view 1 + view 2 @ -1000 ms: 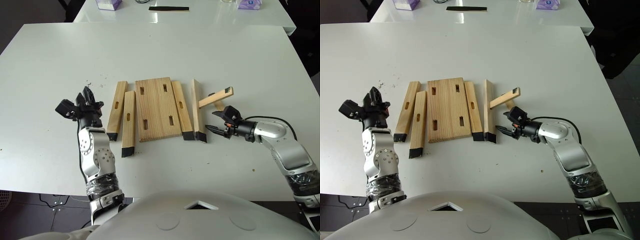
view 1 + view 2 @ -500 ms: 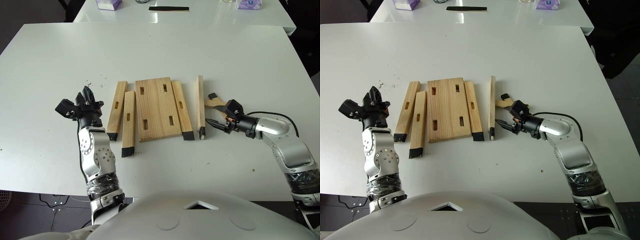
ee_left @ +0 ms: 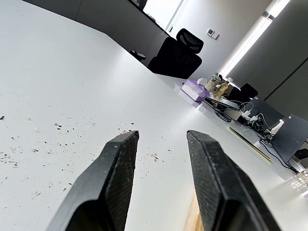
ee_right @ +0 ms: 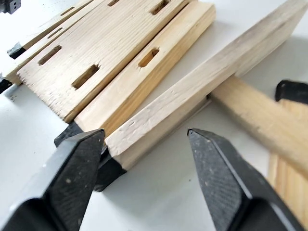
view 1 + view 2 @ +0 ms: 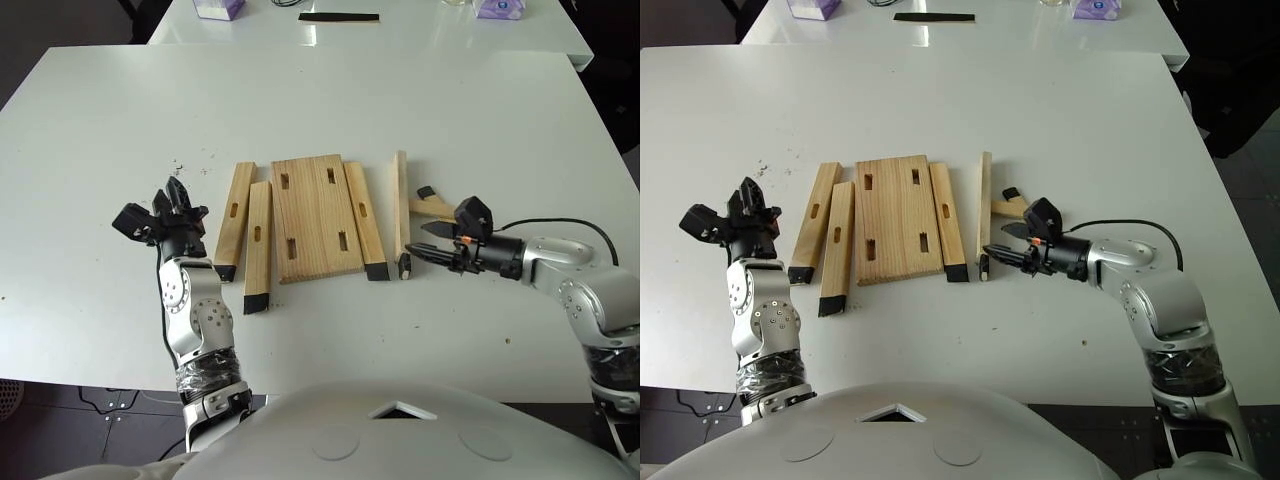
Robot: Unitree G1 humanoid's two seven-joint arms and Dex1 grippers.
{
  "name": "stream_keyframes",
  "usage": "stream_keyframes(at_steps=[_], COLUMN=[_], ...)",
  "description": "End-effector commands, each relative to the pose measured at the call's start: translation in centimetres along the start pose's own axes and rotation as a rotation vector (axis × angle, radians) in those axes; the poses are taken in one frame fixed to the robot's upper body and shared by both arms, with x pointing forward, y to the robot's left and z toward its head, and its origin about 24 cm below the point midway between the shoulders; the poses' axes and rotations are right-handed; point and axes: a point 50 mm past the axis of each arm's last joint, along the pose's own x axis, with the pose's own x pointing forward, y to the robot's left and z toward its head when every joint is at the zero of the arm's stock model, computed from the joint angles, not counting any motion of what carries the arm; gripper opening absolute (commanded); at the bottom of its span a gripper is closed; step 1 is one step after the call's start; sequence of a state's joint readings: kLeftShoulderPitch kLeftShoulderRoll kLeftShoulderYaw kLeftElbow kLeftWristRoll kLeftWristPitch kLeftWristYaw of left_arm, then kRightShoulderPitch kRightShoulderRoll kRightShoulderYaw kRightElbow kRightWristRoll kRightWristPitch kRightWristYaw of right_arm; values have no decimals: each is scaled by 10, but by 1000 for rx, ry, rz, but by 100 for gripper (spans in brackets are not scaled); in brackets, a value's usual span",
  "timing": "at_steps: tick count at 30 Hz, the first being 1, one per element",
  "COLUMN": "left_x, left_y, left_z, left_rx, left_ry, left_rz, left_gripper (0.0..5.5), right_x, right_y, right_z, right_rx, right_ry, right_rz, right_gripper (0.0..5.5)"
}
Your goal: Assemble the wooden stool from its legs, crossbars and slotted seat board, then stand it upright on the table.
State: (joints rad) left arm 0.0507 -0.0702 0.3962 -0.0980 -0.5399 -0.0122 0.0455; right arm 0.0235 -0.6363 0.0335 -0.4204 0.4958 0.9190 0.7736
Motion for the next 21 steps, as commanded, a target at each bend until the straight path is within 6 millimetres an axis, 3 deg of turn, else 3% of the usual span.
stream_keyframes(at_steps=[1,12,21], left_x=[1,7,8], left_y=[1,-3,-1], left_z=[0,2,2], left_rx=[14,21,33], left_ry=[13,25,39], left_rz=[1,-28,-35], left_gripper=[187,187,187], right_x=[0,18,26], right_y=[4,6,13], right_z=[0,7,-1], right_rx=[3,119,32], right_ry=[25,37,95], right_rz=[-30,-110,-192], right_gripper=[317,317,317])
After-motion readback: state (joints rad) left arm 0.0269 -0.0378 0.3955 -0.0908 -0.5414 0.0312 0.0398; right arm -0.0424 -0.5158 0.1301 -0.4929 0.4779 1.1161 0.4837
